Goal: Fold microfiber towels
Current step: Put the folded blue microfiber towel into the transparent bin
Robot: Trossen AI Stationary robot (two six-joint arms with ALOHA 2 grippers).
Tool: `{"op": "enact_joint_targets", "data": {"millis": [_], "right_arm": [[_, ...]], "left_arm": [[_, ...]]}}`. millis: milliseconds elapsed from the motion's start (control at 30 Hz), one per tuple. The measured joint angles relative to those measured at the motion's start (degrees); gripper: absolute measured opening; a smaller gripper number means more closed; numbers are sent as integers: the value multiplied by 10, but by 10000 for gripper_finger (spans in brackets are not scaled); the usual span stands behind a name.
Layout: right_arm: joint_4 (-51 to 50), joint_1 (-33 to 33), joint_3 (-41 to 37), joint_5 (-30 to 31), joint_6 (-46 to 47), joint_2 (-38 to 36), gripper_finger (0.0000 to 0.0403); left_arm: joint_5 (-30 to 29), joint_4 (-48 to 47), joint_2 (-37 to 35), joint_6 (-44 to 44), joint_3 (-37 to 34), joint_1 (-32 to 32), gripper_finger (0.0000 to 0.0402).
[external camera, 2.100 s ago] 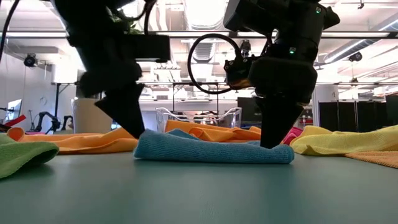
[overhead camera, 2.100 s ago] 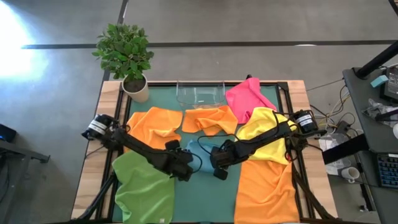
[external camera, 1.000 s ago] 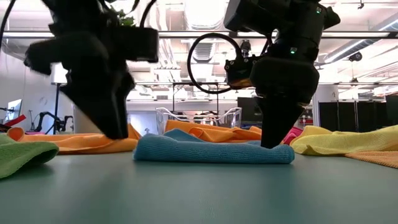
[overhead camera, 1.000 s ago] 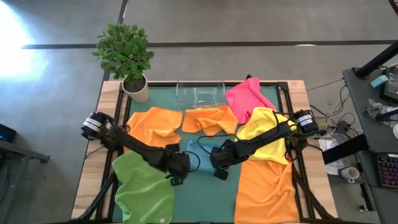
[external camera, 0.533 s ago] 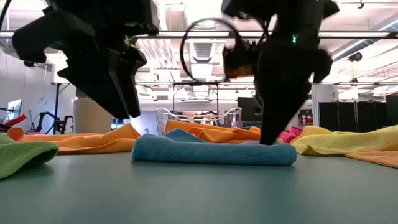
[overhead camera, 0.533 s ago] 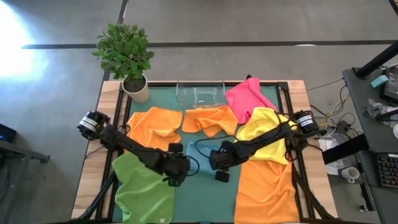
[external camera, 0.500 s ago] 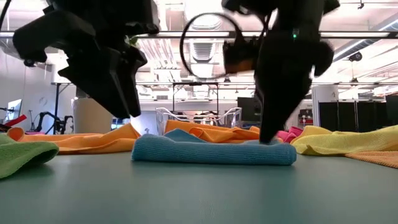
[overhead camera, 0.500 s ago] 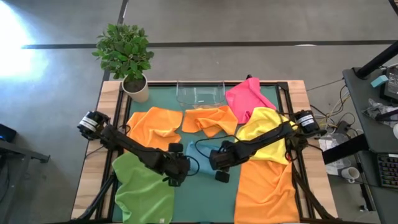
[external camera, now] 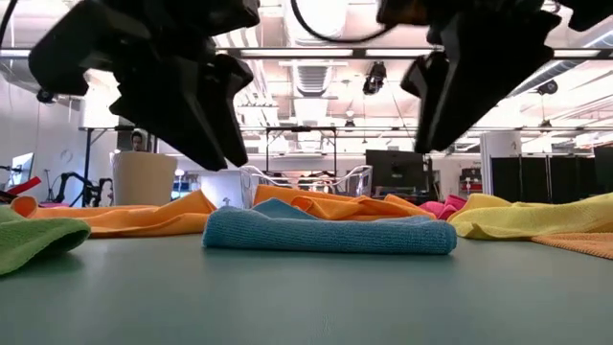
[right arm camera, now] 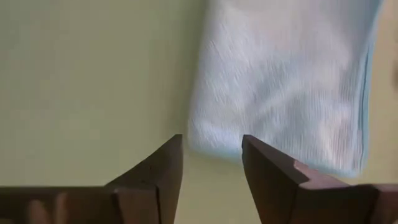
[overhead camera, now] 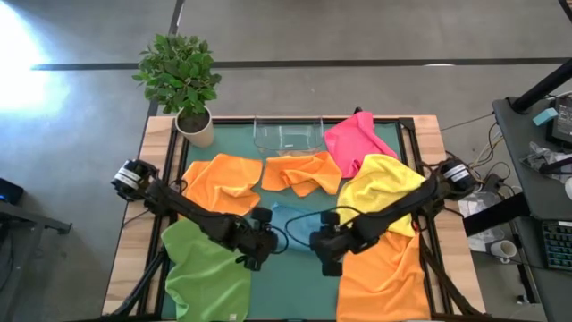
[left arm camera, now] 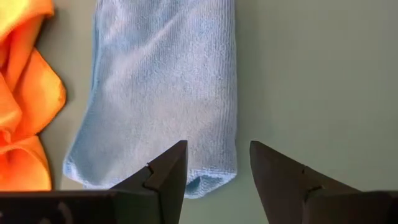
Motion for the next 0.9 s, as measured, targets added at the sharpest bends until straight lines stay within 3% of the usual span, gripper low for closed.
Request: {"op": "enact_joint_targets", "data": {"millis": [200,600,900], "right_arm": [[72,12,-9,14,-52,37,157],[73,11,-12,45,-39,88,157],[74,11,-19,61,-19,98,157]], "left_arm": [[5,2,18,20,0,0,159],[2,6,29,42,-9,1,159],[-10,30,75,44,-11,6,159]]}}
